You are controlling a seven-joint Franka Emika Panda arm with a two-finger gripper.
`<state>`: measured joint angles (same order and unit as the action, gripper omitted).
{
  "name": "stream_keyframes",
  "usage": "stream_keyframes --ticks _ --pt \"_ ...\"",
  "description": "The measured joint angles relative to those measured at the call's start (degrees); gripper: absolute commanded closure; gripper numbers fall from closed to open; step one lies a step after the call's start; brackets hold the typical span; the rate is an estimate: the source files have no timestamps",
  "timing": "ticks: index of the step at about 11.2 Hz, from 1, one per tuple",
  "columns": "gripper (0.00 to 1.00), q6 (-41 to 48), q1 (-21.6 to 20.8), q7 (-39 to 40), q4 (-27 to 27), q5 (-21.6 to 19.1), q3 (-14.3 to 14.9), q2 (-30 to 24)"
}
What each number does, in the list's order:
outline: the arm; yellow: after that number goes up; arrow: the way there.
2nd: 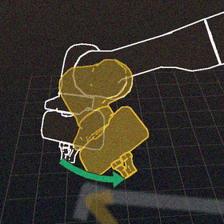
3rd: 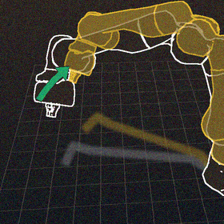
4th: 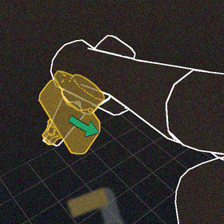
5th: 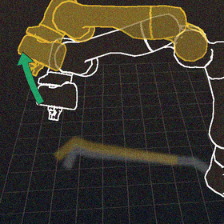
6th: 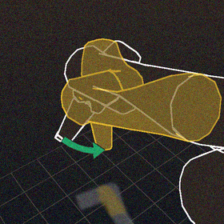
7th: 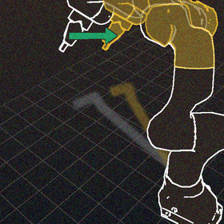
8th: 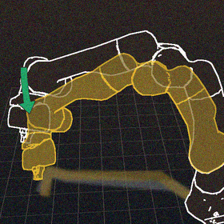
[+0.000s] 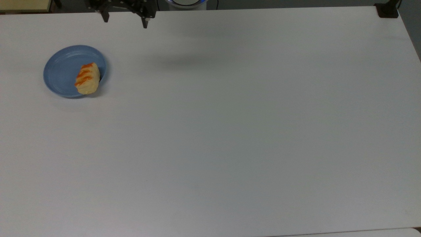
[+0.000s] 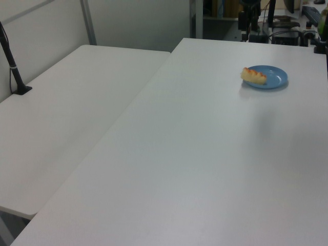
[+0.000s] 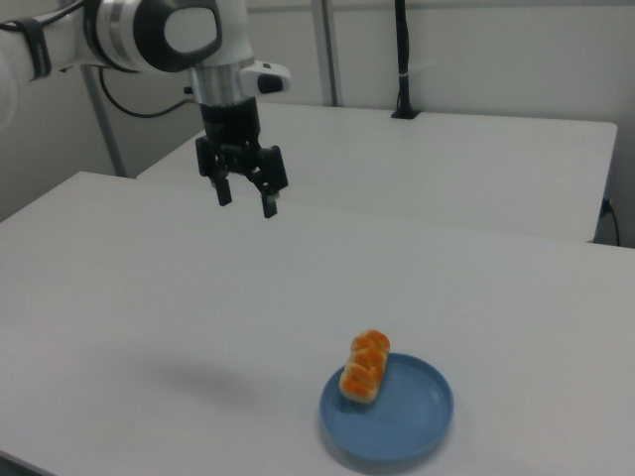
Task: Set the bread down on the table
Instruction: 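Move the open gripper over the bread roll on the blue plate, then lower the gripper and close it on the bread roll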
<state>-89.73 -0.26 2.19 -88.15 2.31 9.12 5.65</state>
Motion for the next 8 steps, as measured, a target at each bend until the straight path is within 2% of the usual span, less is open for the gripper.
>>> stream_keyframes --ticks 5,8 --pt "0.00 -13.50 0.03 10.08 -7.80 -0.02 9.75 3.15" --pt "0.00 -23.68 0.25 14.15 -14.16 0.18 12.78 6.01"
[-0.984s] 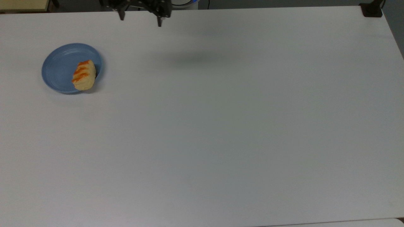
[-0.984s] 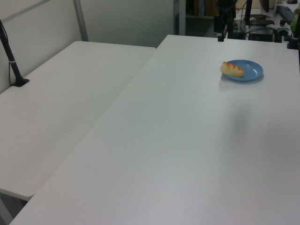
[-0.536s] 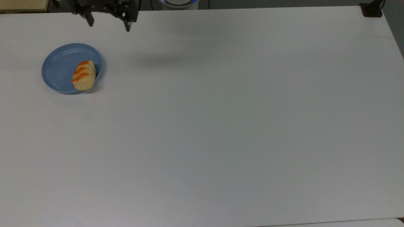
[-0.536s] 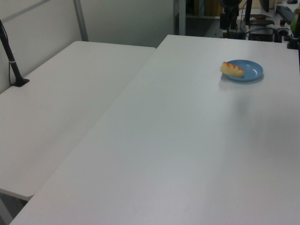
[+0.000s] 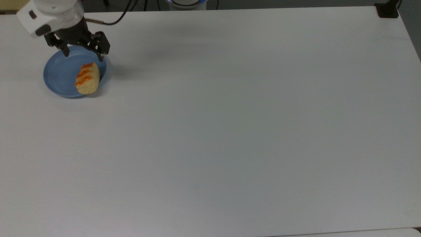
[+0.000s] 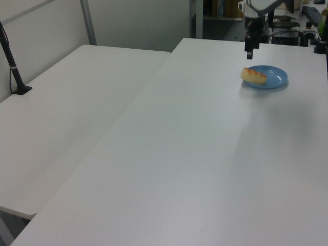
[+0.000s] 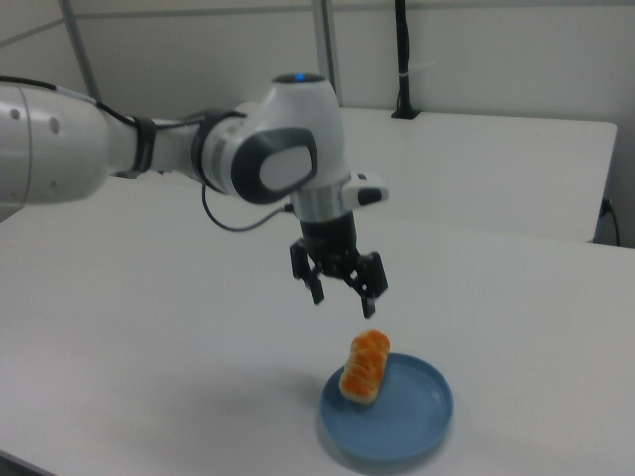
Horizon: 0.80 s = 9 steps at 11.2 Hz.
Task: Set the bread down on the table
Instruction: 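Lower the gripper and close it on the bread roll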
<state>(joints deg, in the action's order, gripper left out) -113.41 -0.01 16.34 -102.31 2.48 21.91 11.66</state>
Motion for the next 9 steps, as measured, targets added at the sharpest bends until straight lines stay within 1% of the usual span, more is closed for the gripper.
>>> stream_keyframes --ticks 1,3,4,5,6,7,9 --pt "0.00 -2.31 0.34 0.39 -1.34 0.42 0.17 1.35" --pt "0.00 -3.61 1.09 2.42 -2.22 0.89 0.21 3.84" --pt "0.05 -3.61 1.50 4.12 -2.32 0.90 0.26 4.63" --pt "0.14 -3.69 2.00 5.68 -2.45 0.90 0.31 5.25" --pt "0.26 -4.44 2.38 6.45 -2.72 0.90 0.36 5.80" --pt "0.40 -5.47 2.56 6.85 -3.19 0.90 0.36 6.31" --pt "0.66 -7.46 2.64 6.97 -3.69 0.90 0.35 7.42"
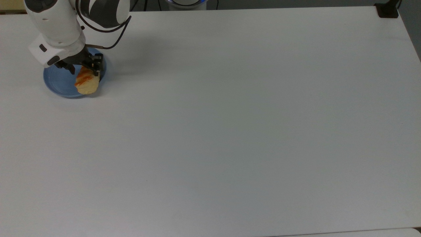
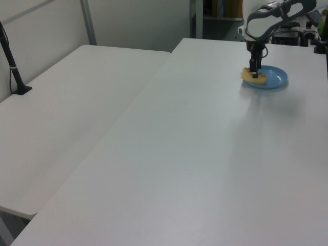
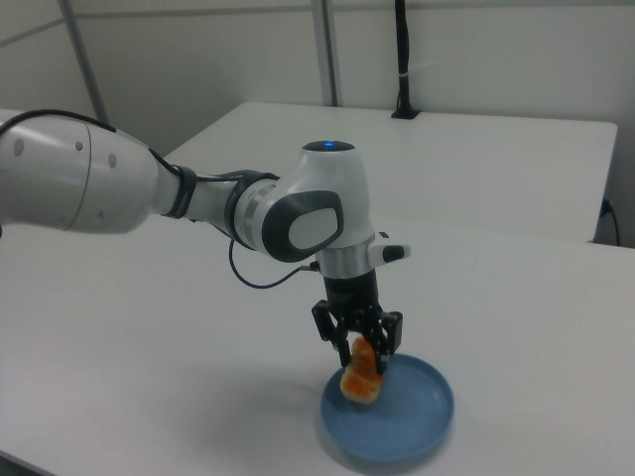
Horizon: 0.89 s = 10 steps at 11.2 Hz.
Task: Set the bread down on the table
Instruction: 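Lower the gripper and close it on the bread roll, then lift the bread roll off the plate and carry it beside the plate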
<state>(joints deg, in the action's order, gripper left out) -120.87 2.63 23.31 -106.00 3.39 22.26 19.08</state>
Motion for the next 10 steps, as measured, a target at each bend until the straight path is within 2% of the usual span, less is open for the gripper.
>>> stream_keyframes --ticks 1,3,5,8,10 --pt "0.79 -0.20 0.00 0.00 0.00 0.00 0.00 0.19" --pt "0.92 -0.21 -0.01 0.00 0.03 0.00 0.00 0.12" --pt "0.95 1.09 -0.25 0.00 0.33 0.00 0.00 -0.40" --pt "0.95 11.63 -1.80 0.78 3.26 -0.51 -0.08 -3.34" --pt "0.95 16.10 -5.59 0.50 4.69 -4.21 -0.18 -6.77"
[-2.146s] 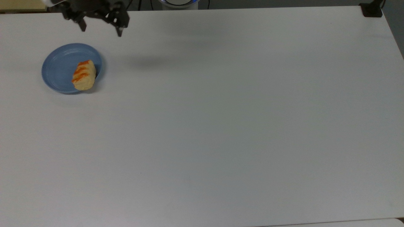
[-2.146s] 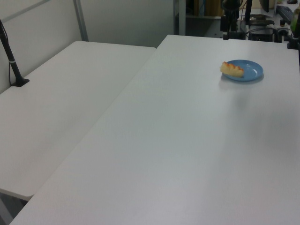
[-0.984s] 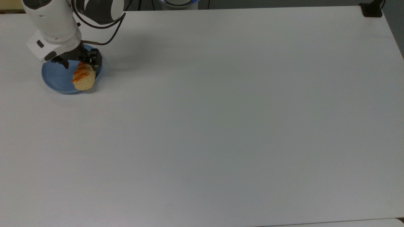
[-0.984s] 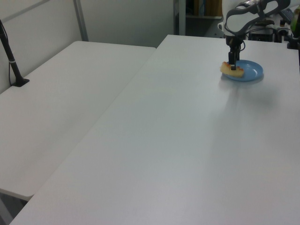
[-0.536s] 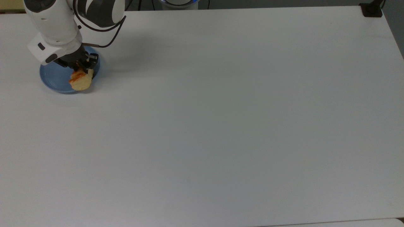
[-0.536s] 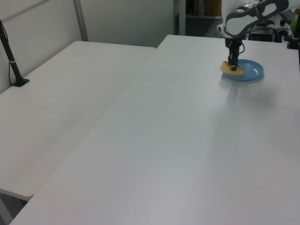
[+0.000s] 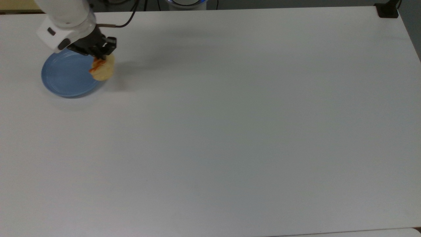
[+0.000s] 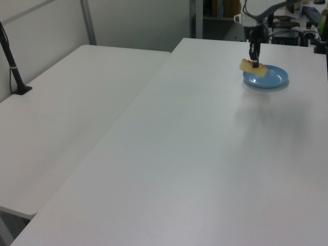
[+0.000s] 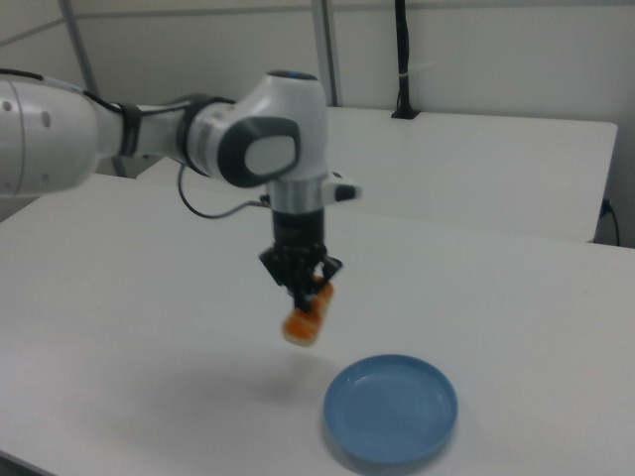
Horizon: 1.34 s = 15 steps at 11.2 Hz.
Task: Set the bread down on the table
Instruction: 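Lift the bread roll off the plate and carry it beside the plate, then lower the roll onto the table, open the gripper and rise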
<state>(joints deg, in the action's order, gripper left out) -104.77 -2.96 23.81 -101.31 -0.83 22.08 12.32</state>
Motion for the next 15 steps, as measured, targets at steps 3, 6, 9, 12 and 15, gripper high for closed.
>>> stream_keyframes --ticks 3,6,9,12,15 --pt "0.95 9.84 -7.63 -1.17 0.13 -0.19 -0.30 -1.72" --pt "0.94 13.35 -10.65 -1.16 -2.20 2.60 -0.44 -1.22" --pt "0.57 13.35 -12.41 -0.79 -4.60 7.04 -0.54 0.15" --pt "0.00 12.39 -14.97 -1.14 -6.00 8.86 -0.59 2.85" --pt "0.00 11.29 -14.70 -4.03 -5.20 8.12 -0.49 2.56"
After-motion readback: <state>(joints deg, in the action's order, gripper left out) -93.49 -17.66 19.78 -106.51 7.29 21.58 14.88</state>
